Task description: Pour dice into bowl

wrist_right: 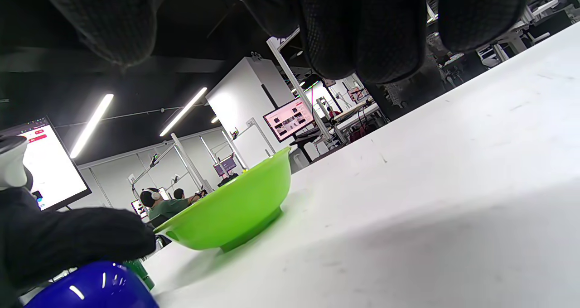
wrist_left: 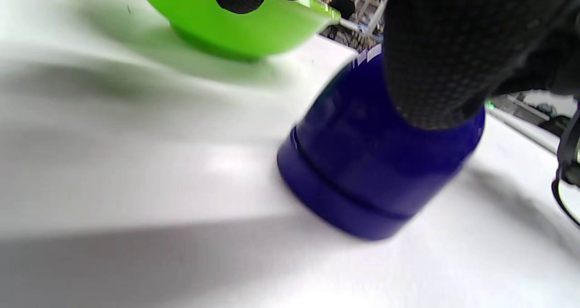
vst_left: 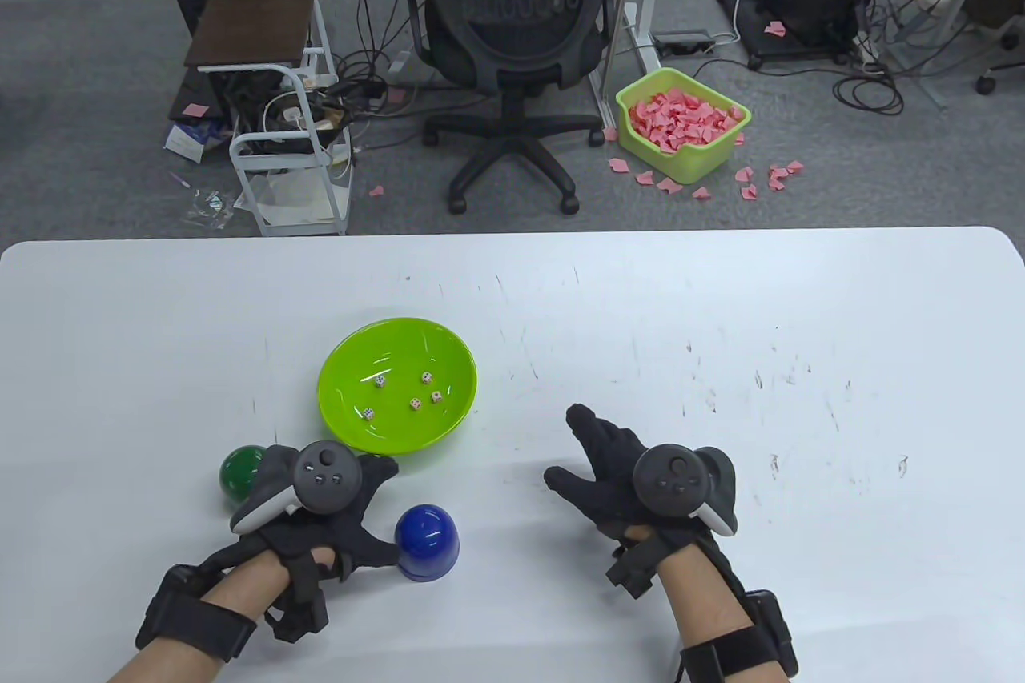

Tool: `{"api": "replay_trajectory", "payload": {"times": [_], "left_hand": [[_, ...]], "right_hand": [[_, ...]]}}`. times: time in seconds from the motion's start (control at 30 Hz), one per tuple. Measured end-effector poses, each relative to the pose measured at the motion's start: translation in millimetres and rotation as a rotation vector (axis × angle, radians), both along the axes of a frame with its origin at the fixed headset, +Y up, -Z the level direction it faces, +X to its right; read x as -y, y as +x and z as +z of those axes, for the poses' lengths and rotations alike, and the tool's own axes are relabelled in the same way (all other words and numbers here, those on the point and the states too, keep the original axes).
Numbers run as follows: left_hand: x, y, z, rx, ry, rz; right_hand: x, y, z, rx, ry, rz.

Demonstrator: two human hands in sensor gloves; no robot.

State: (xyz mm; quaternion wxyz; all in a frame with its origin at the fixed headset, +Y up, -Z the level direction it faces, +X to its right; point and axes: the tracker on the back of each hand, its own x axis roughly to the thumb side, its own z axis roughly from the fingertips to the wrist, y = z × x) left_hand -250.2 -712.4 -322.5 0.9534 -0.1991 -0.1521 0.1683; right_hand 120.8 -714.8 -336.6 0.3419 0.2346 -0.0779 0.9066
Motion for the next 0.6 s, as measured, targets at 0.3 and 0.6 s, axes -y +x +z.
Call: {"api": "replay_trajectory", "payload": {"times": [0.3, 0.6], "left_hand": [[-34.5, -48.6, -9.6, -0.171, 0.140, 0.065], [-19.0, -96.4, -26.5, -0.358, 0.151, -0.120]], "right_hand": [[0.3, -0.3, -0.4, 0.002, -0.001, 0.000], [1.1, -0.9, -0.5, 0.000, -0.010, -0.002]]}}
